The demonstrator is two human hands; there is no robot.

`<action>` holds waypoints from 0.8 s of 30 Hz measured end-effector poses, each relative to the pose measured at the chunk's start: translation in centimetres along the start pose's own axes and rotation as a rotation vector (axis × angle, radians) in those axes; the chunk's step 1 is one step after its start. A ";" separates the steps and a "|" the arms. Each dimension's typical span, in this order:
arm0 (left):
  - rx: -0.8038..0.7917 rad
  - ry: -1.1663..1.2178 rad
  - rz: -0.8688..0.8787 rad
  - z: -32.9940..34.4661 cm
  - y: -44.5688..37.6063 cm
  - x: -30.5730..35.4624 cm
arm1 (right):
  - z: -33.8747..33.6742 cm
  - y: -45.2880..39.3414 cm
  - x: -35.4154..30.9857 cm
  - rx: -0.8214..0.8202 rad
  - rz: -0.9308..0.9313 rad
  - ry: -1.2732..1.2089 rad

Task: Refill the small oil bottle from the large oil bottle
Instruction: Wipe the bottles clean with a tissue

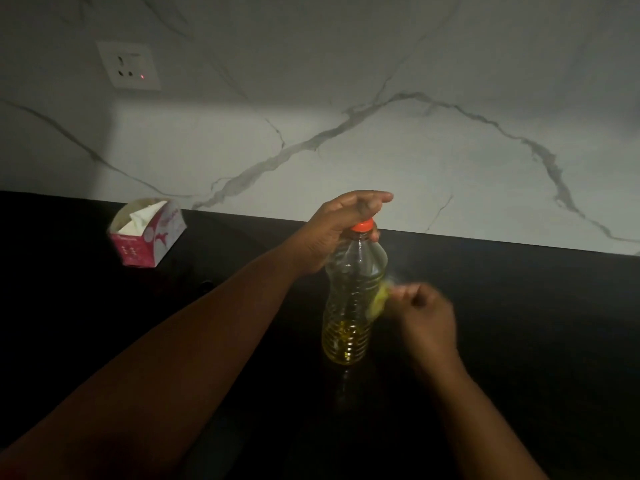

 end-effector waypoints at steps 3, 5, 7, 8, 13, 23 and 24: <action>-0.017 0.009 -0.014 0.4 -0.2 0.0 | -0.1 1.4 -6.4 -0.064 -0.190 -0.193; -0.003 0.028 -0.045 0.4 -0.2 -0.3 | 0.3 2.3 -7.7 -0.093 -0.237 -0.263; 0.042 0.000 -0.064 -0.2 -0.1 -0.4 | 0.4 2.7 -6.7 -0.081 -0.233 -0.278; 0.072 -0.032 -0.054 -0.5 -0.1 -0.3 | 0.3 2.7 -5.6 -0.065 -0.222 -0.277; 0.352 -0.244 0.132 -2.7 2.6 1.9 | 1.2 2.1 0.9 -0.061 -0.053 -0.156; 0.379 -0.542 -0.037 -2.2 6.2 -0.5 | 0.9 2.2 -6.3 -0.066 -0.262 -0.167; 0.366 -0.478 -0.080 -2.2 6.1 -1.0 | 0.9 2.3 -7.2 -0.066 -0.297 -0.189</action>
Point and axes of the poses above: each hand's wrist, its own y-axis away from the middle knuckle, its own z-axis out of the palm, x = y × z, the point moved 10 cm from there along -y, towards the middle knuckle, and after that the axes turned 15 degrees about z, right-handed, at the moved point
